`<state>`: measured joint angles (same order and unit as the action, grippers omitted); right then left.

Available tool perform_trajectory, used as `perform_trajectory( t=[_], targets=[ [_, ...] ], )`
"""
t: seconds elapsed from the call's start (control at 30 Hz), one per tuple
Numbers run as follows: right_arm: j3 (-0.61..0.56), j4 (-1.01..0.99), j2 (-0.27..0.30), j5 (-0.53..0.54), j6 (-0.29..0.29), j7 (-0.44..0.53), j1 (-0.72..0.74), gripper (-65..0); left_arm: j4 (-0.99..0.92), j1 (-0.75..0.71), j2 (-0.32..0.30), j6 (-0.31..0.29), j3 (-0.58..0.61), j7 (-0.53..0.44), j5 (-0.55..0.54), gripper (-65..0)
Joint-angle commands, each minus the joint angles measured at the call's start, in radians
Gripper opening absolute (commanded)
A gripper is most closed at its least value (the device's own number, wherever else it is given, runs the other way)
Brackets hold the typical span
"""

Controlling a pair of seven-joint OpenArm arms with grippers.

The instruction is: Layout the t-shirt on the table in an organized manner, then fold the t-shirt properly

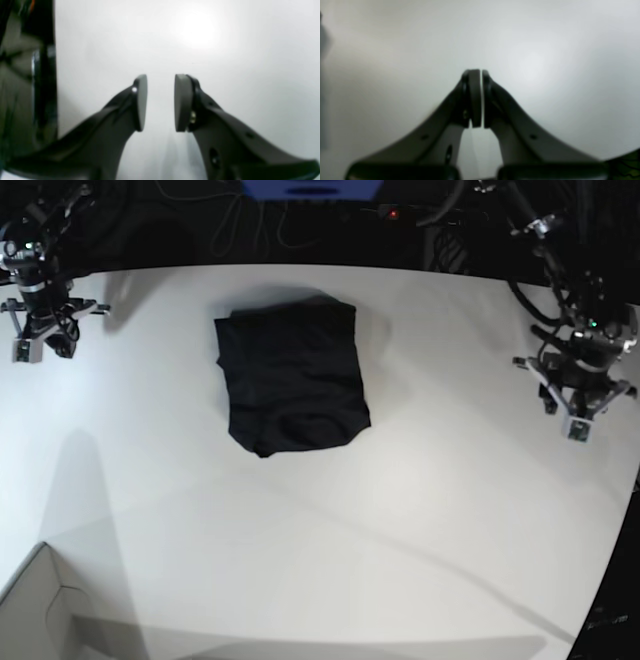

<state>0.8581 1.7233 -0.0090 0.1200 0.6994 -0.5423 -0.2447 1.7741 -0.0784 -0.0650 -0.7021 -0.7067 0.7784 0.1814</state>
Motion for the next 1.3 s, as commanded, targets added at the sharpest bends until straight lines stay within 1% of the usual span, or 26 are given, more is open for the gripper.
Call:
perform_trajectory(
  t=[0.0,0.1,0.17,0.23,0.3,0.4,0.47,0.63,0.77,0.9,0.97,1.13,1.27],
  targets=[
    [0.028,0.01,0.014,0.014,-0.001,0.021,-0.005,-65.0,0.019,-0.019,-0.006,0.004,-0.034,-0.017,-0.004,-48.0],
    [0.086,-0.021,0.016,0.011,-0.001,0.021,-0.011,-65.0,0.02,-0.102,0.003,0.004,-0.126,-0.017,-0.004,-50.3],
    [0.129,-0.045,0.019,-0.021,-0.001,0.026,-0.018,-65.0,0.016,-0.172,0.003,0.004,-0.169,-0.017,-0.004,-52.6],
    [0.151,-0.07,0.03,-0.062,-0.001,0.026,-0.021,-65.0,0.007,-0.238,0.004,0.004,-0.196,-0.018,-0.004,-57.2],
    [0.166,-0.102,0.03,-0.096,-0.001,0.027,-0.023,-65.0,-0.016,-0.3,0.02,0.004,-0.213,-0.027,-0.004,-64.8],
    [0.192,-0.174,0.03,-0.122,-0.001,0.029,-0.025,-65.0,-0.109,-0.354,0.034,0.004,-0.224,-0.053,-0.004,-64.2],
    [0.186,-0.237,0.031,-0.135,-0.001,0.031,-0.052,-65.0,-0.185,-0.377,0.041,0.004,-0.218,-0.09,-0.004,-65.0],
    [0.186,-0.285,0.024,-0.136,-0.001,0.032,-0.123,-65.0,-0.354,-0.383,0.067,0.004,-0.173,-0.205,-0.003,-65.0],
    [0.192,-0.291,-0.007,-0.135,-0.001,0.032,-0.157,-65.0,-0.471,-0.383,0.057,0.004,-0.08,-0.262,0.0,-65.0],
    [0.192,-0.296,-0.044,-0.135,-0.001,0.032,-0.207,-65.0,-0.537,-0.377,0.041,0.004,-0.067,-0.277,-0.004,-65.0],
    [0.191,-0.322,-0.053,-0.136,-0.001,0.032,-0.227,-65.0,-0.593,-0.373,0.027,0.004,-0.066,-0.293,-0.004,-65.0],
    [0.178,-0.449,-0.061,-0.138,-0.001,0.032,-0.229,-65.0,-0.851,-0.314,-0.023,0.004,-0.067,-0.416,-0.004,-65.0],
    [0.171,-0.489,-0.062,-0.139,-0.001,0.046,-0.236,-65.0,-1.028,-0.278,-0.049,0.004,-0.066,-0.535,0.0,-65.0]
  ],
)
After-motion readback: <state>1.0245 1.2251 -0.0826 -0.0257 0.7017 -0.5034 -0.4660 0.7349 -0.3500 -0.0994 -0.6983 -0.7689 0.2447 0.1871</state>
